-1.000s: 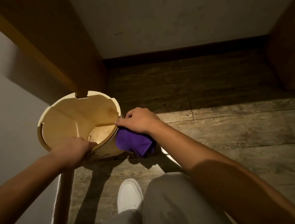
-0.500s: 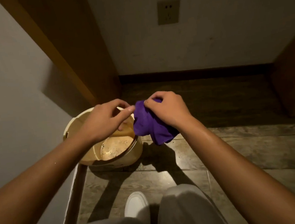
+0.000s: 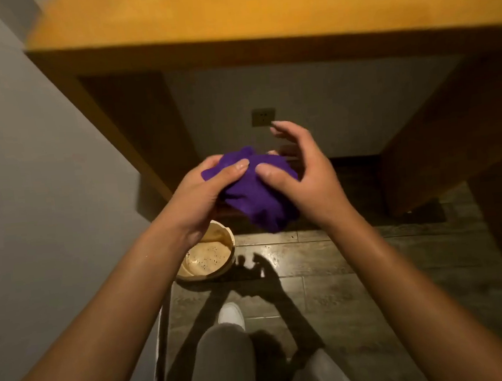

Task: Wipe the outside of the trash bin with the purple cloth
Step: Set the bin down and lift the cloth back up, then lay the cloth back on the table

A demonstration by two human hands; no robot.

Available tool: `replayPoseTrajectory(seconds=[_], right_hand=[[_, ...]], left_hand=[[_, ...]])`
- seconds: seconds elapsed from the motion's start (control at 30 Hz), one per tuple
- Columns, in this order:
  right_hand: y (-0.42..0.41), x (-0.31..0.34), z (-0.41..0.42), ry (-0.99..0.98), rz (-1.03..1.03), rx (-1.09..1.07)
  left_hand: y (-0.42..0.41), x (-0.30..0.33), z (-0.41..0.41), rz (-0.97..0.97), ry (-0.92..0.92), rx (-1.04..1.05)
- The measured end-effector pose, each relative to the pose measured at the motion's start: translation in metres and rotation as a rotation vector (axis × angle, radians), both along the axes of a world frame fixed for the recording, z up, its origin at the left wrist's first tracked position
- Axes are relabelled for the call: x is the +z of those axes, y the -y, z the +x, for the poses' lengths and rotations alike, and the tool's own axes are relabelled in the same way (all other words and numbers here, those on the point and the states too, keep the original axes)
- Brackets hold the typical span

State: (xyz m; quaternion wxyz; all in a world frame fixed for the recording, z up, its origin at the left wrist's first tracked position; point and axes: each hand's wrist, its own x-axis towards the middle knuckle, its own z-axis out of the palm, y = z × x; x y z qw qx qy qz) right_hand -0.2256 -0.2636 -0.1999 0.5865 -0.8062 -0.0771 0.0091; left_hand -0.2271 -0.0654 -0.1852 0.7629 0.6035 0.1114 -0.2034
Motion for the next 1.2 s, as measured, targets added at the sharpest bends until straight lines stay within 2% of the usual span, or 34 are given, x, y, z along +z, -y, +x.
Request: replayPoseTrajectory(seconds=[0.1,0.2,0.27,0.4,0.5,0.67,0.8,0.97,1.07,1.13,1.2], right_hand=[[0.024,0.056,-0.009,-0.224,0.202,-0.115],[0.036,0.098,-0.024,-0.418,0.381,-0.032],[0.035,0.132,-0.029,-0.441,0.432,-0.013],[0.028,0.203,-0.017,-0.358,0.431,-0.199],[0.027,0.229,0.003,-0.385,0.368,-0.249],[0.006,0.240,0.063,-0.406,0.198,-0.338],[-0.023,0.234,0.120,-0.328,0.077,-0.451],[-0.042,0.220,0.179,-0.214,-0.125,-0.487],[-0.047,0.208,0.199,-0.243,-0.260,-0.464],[-0.046,0.202,0.201,-0.244,-0.520,-0.488],[-0.043,0.200,0.196,-0.136,-0.750,-0.606]], left_hand=[[0.010,0.075,-0.004,-0.034,0.053,0.116],[0.028,0.134,-0.009,-0.094,0.059,0.199],[0.042,0.165,-0.011,-0.064,0.101,0.223],[0.053,0.211,-0.008,0.118,0.237,0.277],[0.041,0.223,0.007,0.114,0.243,0.334],[0.013,0.231,0.062,0.038,0.209,0.432],[-0.016,0.224,0.115,0.131,0.159,0.425],[-0.047,0.195,0.147,0.559,0.189,0.287],[-0.059,0.187,0.160,0.744,0.210,0.214],[-0.071,0.184,0.167,1.077,0.290,0.080],[-0.081,0.180,0.171,1.367,0.406,0.113]])
